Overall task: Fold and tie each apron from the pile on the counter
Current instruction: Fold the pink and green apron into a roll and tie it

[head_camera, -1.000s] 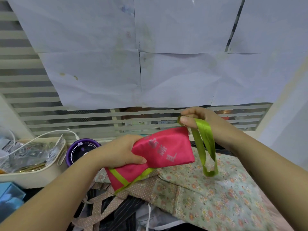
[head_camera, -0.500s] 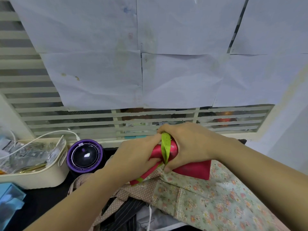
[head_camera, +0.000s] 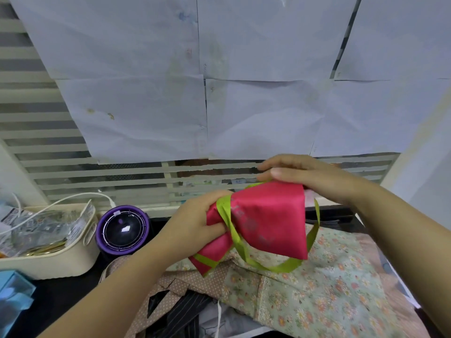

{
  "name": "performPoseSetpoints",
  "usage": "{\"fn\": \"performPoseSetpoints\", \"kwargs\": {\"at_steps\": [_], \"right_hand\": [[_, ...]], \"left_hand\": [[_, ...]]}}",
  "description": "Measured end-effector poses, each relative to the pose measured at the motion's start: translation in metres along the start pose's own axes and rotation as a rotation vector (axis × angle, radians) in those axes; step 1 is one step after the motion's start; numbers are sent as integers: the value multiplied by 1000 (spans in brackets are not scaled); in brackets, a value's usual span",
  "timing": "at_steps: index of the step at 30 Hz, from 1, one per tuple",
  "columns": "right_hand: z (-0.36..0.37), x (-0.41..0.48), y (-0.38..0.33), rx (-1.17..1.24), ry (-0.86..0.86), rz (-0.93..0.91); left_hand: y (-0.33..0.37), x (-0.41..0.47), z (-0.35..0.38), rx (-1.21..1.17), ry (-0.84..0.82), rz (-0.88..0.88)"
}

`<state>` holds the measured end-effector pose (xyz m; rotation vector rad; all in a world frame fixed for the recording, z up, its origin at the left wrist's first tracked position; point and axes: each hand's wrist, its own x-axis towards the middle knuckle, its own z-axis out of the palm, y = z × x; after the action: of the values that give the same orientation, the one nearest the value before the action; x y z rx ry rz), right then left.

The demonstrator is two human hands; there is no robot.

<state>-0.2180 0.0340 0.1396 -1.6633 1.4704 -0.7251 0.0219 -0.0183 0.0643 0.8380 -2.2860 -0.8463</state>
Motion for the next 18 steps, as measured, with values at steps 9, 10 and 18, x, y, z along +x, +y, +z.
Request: {"fn": "performPoseSetpoints", "kwargs": {"at_steps": [9,10,18], "right_hand": [[-8,1,35,722,-324,-67],[-10,2,35,753,-340,-63],[11,6,64,818,-356,0]], "left_hand": [[2,1,-8,-485,-221,-197],[2,0,-9,-515,-243,-205],[3,-4,-7,-769,-223,-196]]}}
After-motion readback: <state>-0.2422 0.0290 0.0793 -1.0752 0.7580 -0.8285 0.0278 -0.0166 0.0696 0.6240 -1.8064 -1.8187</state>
